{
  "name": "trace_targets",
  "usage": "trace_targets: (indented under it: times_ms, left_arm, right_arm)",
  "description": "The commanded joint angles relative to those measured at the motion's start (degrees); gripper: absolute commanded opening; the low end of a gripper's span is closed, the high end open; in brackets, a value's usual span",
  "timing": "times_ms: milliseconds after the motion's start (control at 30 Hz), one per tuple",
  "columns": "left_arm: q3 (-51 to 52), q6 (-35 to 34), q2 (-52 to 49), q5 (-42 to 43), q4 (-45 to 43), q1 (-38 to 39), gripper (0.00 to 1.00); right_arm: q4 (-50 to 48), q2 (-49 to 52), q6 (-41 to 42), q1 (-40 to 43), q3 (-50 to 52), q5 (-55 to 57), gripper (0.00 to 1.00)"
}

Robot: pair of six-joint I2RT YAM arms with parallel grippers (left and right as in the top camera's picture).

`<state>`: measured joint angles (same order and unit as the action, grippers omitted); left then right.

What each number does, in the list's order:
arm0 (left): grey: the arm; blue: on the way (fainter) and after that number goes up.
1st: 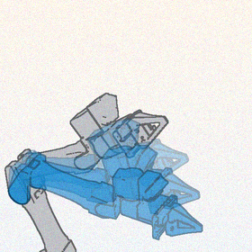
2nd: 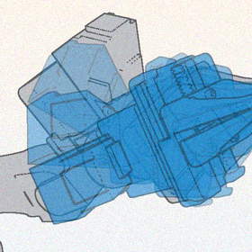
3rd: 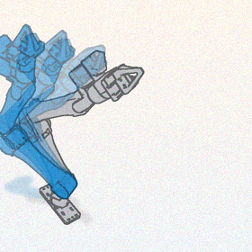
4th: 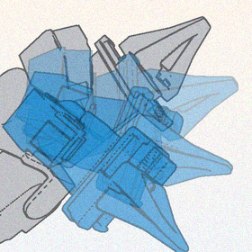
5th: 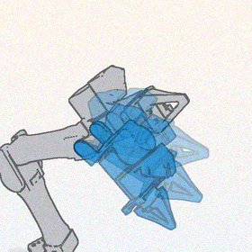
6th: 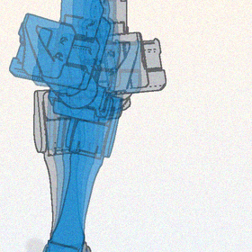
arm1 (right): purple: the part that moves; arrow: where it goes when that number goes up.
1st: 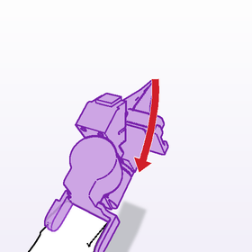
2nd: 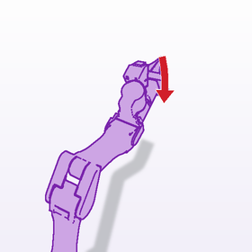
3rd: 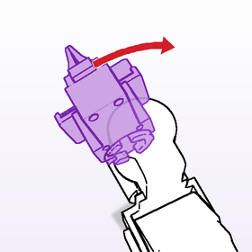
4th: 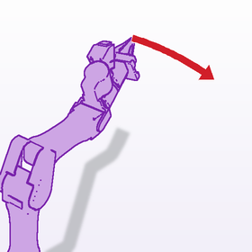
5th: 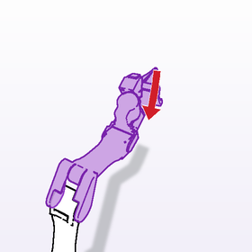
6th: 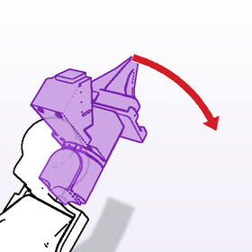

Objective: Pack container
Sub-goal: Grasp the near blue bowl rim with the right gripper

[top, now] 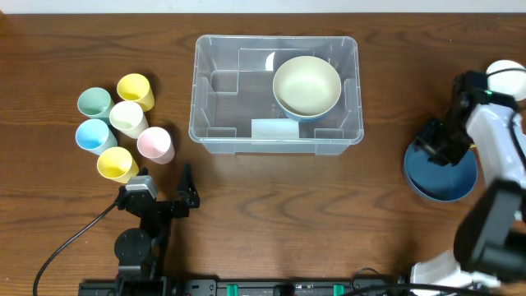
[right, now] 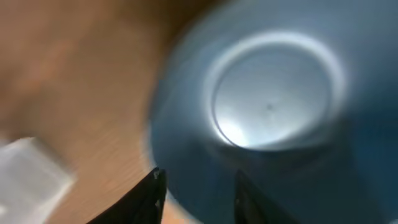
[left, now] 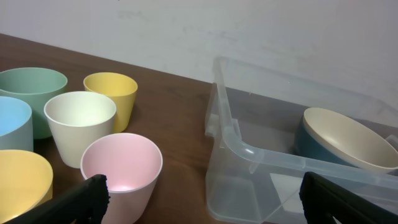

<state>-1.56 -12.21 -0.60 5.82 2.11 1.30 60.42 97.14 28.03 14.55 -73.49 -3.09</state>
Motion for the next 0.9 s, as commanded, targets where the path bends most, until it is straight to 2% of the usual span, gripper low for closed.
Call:
trace_targets:
  times_ms: [0,200,600,733,867]
  left_arm:
    - [1.31,0.07,0.35,0.63,1.4,0.07,0.98]
    - [1.31,0.04,0.35,0.63,1.4,0.07,0.98]
    - [1.31,0.07,0.35,0.63,1.4,0.07,0.98]
    - [1.31,0.07,0.35,0.63,1.4,0.07,0.98]
    - [1.31,0.07,0.35,0.63,1.4,0.07,0.98]
  right_arm:
    - [-0.37,-7.26,-1.33,0.02,-2.25,-0.35,0.4]
    - [-2.4,-7.21,-1.01,-0.31,-2.01,-0.39,0.41]
    - [-6.82,7.39,0.63,-2.62,-1.99,0.04,0.35]
    - [-7.76,10.91,0.63,-2.62,-1.99,0.07,0.26]
    - [-8.46,11.17,0.63,-2.62,-1.99,0.07,0.07]
